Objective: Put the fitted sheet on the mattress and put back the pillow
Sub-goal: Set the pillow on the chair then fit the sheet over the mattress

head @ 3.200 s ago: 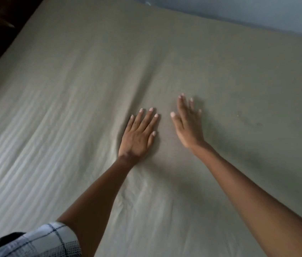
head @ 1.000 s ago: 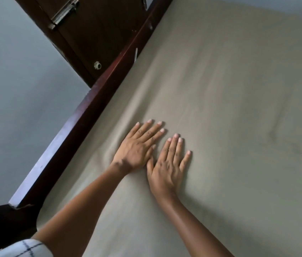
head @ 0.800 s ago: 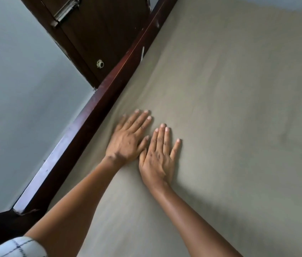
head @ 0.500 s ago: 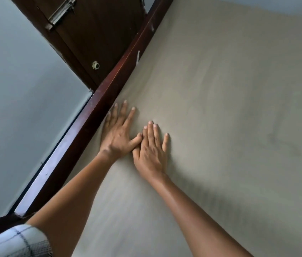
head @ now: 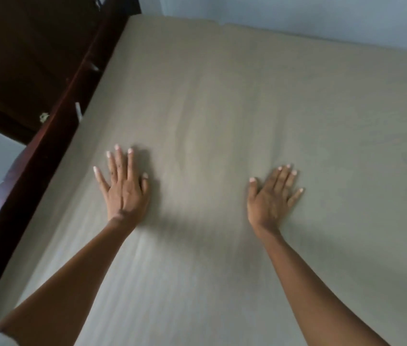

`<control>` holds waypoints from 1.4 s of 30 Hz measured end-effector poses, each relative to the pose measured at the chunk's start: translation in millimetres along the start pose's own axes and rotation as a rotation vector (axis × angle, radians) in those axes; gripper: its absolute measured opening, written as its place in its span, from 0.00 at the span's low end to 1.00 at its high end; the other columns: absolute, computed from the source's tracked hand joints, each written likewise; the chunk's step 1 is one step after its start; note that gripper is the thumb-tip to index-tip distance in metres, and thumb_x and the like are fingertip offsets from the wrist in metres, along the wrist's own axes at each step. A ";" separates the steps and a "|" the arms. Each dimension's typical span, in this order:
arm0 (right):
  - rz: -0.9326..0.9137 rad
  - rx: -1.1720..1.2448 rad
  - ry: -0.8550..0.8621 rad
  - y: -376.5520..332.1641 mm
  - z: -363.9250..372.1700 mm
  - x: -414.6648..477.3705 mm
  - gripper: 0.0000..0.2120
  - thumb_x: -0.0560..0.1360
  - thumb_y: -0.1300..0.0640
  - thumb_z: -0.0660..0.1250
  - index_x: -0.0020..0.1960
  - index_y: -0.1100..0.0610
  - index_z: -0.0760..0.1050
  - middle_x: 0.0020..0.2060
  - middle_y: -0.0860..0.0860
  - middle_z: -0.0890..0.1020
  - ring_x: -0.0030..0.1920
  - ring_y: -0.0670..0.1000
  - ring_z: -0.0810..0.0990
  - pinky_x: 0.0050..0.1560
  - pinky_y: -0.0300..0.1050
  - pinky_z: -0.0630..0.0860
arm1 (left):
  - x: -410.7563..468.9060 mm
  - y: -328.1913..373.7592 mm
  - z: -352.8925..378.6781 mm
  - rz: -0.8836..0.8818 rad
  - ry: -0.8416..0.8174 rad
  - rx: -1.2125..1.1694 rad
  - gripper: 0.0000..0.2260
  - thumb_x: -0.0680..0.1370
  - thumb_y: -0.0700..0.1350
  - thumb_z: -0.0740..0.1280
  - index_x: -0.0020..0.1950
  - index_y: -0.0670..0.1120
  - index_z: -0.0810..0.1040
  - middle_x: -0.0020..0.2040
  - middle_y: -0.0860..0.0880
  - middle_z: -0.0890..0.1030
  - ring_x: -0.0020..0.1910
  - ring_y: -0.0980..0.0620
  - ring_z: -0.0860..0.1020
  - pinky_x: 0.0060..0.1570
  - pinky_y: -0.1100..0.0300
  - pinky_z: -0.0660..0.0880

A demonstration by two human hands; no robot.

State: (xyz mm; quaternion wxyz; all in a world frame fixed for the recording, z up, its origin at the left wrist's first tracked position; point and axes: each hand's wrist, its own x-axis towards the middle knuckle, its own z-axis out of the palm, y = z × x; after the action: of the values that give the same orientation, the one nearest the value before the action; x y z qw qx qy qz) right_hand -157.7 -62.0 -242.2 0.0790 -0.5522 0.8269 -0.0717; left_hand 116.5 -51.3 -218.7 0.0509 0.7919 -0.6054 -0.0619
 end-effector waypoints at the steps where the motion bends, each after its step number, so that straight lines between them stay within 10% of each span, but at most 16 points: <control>1: -0.002 -0.018 -0.014 -7.5 1.8 2.8 0.36 0.74 0.42 0.45 0.74 0.66 0.58 0.75 0.59 0.57 0.76 0.58 0.53 0.72 0.65 0.44 | 2.1 6.7 2.4 0.083 -0.024 0.024 0.28 0.78 0.54 0.46 0.78 0.46 0.50 0.78 0.46 0.45 0.76 0.48 0.39 0.68 0.50 0.26; 12: -0.486 0.003 -0.213 -93.5 4.9 25.7 0.29 0.79 0.45 0.42 0.77 0.55 0.51 0.77 0.50 0.51 0.77 0.56 0.44 0.71 0.63 0.34 | 20.3 80.7 7.4 0.460 -0.028 -0.052 0.24 0.80 0.49 0.47 0.74 0.40 0.57 0.74 0.44 0.57 0.74 0.43 0.56 0.72 0.50 0.45; 16: -0.575 0.257 -0.140 -66.4 -15.5 47.2 0.30 0.73 0.54 0.47 0.72 0.64 0.64 0.72 0.60 0.65 0.72 0.62 0.62 0.71 0.62 0.56 | 32.9 120.6 19.7 0.660 -0.051 0.035 0.24 0.79 0.47 0.51 0.72 0.38 0.64 0.72 0.41 0.67 0.71 0.41 0.64 0.72 0.50 0.49; 20: -0.331 0.109 0.081 -18.5 -9.8 78.2 0.27 0.73 0.57 0.52 0.69 0.65 0.68 0.69 0.61 0.69 0.69 0.63 0.68 0.68 0.63 0.60 | 63.0 143.6 31.4 0.896 -0.106 0.174 0.24 0.78 0.48 0.51 0.75 0.48 0.60 0.75 0.46 0.63 0.74 0.44 0.60 0.72 0.46 0.50; 28: 0.078 -0.025 -0.001 -35.3 12.2 108.5 0.36 0.75 0.39 0.47 0.75 0.61 0.58 0.75 0.60 0.56 0.75 0.63 0.51 0.69 0.70 0.45 | 139.4 122.2 32.6 1.164 -0.155 0.192 0.24 0.79 0.49 0.50 0.76 0.56 0.56 0.77 0.50 0.55 0.76 0.48 0.54 0.73 0.46 0.52; 33: 0.170 -0.011 -0.013 -92.6 26.5 132.2 0.39 0.75 0.38 0.44 0.75 0.66 0.52 0.75 0.65 0.53 0.75 0.65 0.50 0.68 0.73 0.46 | 188.6 94.6 26.9 1.105 -0.124 0.168 0.24 0.79 0.49 0.49 0.76 0.52 0.57 0.77 0.49 0.57 0.76 0.47 0.57 0.73 0.48 0.52; 42: -0.007 -0.062 -0.075 -193.7 30.1 146.5 0.33 0.78 0.37 0.48 0.78 0.49 0.45 0.77 0.55 0.44 0.75 0.64 0.39 0.68 0.73 0.39 | 247.9 2.9 5.0 0.429 0.018 0.162 0.30 0.77 0.62 0.46 0.77 0.54 0.50 0.78 0.51 0.50 0.77 0.46 0.49 0.74 0.47 0.45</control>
State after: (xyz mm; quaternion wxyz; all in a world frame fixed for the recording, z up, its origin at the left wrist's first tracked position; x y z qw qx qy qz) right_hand -32.0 -271.9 -239.3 0.0928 -0.5594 0.8233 -0.0255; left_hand 177.2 -291.4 -232.2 0.0043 0.6471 -0.7624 0.0063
